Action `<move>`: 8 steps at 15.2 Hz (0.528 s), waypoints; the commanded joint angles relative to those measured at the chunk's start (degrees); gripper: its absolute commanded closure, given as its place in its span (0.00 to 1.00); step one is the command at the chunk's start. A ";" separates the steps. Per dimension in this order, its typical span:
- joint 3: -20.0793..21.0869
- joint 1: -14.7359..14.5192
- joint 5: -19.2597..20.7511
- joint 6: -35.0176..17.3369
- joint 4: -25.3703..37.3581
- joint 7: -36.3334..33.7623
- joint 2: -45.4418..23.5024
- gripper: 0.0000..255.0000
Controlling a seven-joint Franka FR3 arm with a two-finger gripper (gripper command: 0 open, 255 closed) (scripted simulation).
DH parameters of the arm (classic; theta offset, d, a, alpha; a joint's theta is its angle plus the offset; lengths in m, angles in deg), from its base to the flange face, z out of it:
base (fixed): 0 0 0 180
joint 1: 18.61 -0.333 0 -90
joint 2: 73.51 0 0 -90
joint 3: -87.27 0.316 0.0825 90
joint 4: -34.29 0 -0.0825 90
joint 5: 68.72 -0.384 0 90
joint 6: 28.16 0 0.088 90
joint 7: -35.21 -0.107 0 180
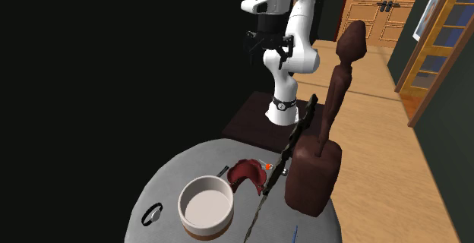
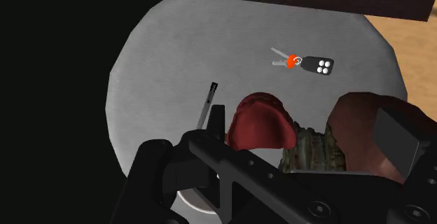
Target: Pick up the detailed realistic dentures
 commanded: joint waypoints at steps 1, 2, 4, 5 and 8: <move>0.00 0.00 0.00 0.00 0.00 0.00 0.00 0.00; -0.33 0.21 -0.51 -1.52 -0.17 -0.64 -1.88 0.00; -1.02 0.56 -1.58 -4.51 -0.32 -1.81 -5.77 0.00; -1.37 0.72 -2.14 -5.98 -0.30 -2.34 -7.78 0.00; -2.44 1.10 -4.02 -10.23 0.13 -3.68 -14.03 0.00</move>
